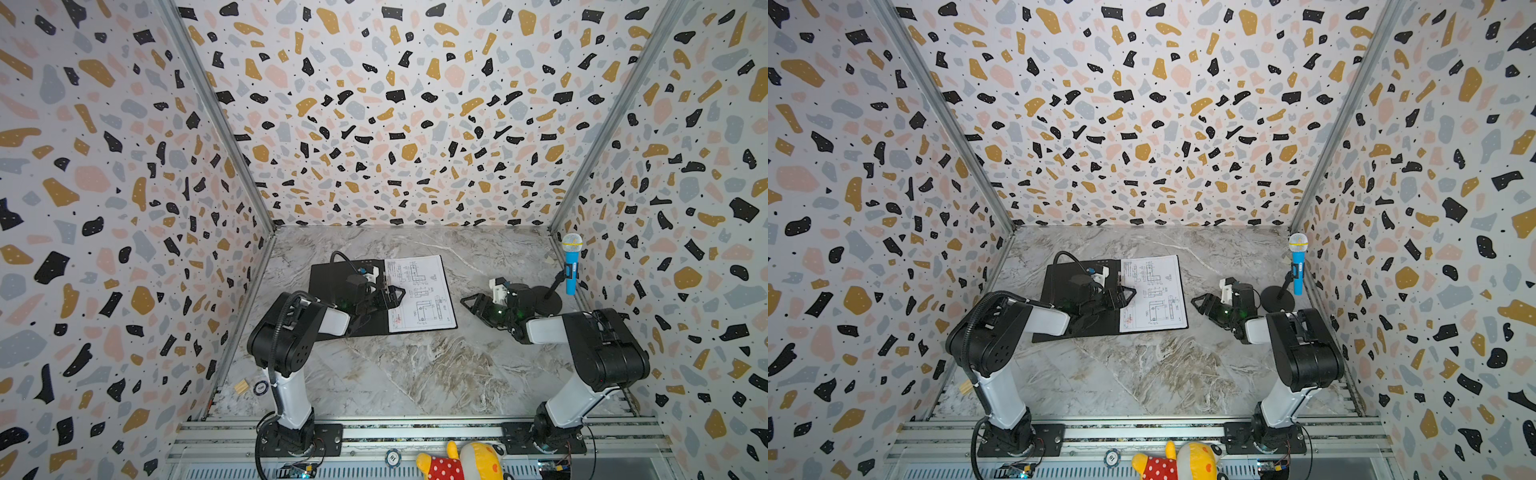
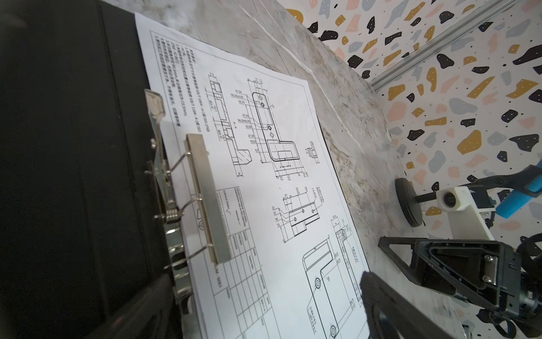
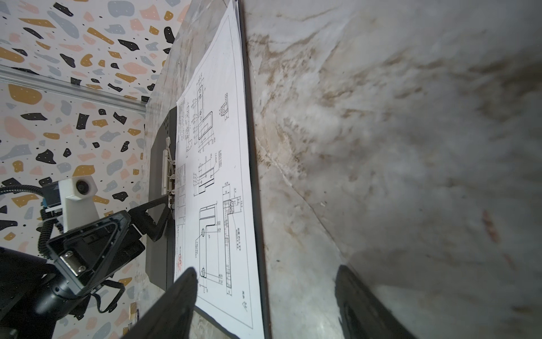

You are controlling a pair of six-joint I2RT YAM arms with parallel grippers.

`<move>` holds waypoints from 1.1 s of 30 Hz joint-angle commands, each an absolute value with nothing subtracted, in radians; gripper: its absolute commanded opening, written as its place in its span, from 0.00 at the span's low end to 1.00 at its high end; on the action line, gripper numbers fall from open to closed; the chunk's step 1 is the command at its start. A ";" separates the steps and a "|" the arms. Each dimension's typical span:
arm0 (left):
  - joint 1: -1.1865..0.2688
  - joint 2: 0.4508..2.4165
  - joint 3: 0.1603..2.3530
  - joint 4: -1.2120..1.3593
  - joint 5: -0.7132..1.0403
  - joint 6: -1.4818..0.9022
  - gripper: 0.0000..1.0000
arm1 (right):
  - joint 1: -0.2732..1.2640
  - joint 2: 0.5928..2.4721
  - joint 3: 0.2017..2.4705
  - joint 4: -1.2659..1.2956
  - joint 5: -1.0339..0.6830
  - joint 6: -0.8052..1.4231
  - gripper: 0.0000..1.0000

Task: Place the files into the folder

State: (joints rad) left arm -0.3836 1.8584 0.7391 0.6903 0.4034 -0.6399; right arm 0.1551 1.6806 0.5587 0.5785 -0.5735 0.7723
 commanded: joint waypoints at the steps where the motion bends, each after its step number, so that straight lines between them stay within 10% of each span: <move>1: -0.411 1.860 0.720 0.770 0.435 -0.654 1.00 | 0.142 1.686 0.535 0.549 -0.575 0.750 0.75; 33: -0.576 1.835 0.639 0.928 0.392 -0.772 1.00 | 0.067 1.570 0.426 0.516 -0.661 0.689 0.75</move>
